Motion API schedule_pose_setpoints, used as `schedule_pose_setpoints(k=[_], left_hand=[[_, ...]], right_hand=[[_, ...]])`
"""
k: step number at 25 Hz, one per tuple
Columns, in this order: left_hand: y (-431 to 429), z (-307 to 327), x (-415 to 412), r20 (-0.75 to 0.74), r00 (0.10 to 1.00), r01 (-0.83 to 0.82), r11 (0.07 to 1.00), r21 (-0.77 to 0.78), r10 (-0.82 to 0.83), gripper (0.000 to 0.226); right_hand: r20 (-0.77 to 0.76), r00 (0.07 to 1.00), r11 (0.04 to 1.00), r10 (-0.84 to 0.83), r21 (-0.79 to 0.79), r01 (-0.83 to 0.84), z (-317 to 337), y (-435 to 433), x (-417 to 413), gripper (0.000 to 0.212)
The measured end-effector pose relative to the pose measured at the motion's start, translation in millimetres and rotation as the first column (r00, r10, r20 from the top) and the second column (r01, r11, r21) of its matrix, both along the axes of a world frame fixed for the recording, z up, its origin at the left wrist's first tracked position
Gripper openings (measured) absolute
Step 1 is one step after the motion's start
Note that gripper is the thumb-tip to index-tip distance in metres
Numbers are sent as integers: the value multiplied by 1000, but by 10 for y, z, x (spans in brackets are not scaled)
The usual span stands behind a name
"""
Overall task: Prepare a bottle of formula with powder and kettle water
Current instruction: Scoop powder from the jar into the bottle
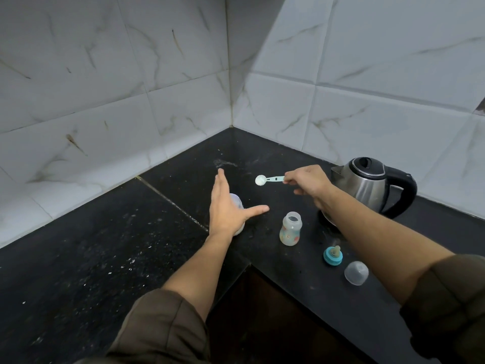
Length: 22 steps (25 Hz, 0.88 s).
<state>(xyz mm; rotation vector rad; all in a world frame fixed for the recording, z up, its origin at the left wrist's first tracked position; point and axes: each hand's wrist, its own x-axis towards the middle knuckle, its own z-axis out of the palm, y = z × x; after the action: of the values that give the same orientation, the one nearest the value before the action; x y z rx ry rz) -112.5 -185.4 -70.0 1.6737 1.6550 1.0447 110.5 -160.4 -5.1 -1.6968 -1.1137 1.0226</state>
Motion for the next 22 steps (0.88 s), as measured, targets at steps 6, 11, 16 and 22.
schedule_pose_setpoints(k=[6, 11, 16, 22], left_hand=[[-181, -42, 542, 27, 994, 105, 994, -9, -104, 152], [-295, -373, 836, -11, 982, 177, 952, -251, -186, 141], [-264, -521, 1071, -27, 988, 135, 934, -330, -152, 117], [-226, -647, 1182, -15, 994, 95, 949, -301, -104, 72]], right_hand=[[17, 993, 993, -118, 26, 117, 0, -272, 423, 32], [44, 987, 987, -158, 14, 157, -174, -533, 670, 23], [106, 984, 990, -142, -4, 143, -325, -642, 718, 20], [153, 982, 994, -112, 4, 113, -494, -659, 770, 21]])
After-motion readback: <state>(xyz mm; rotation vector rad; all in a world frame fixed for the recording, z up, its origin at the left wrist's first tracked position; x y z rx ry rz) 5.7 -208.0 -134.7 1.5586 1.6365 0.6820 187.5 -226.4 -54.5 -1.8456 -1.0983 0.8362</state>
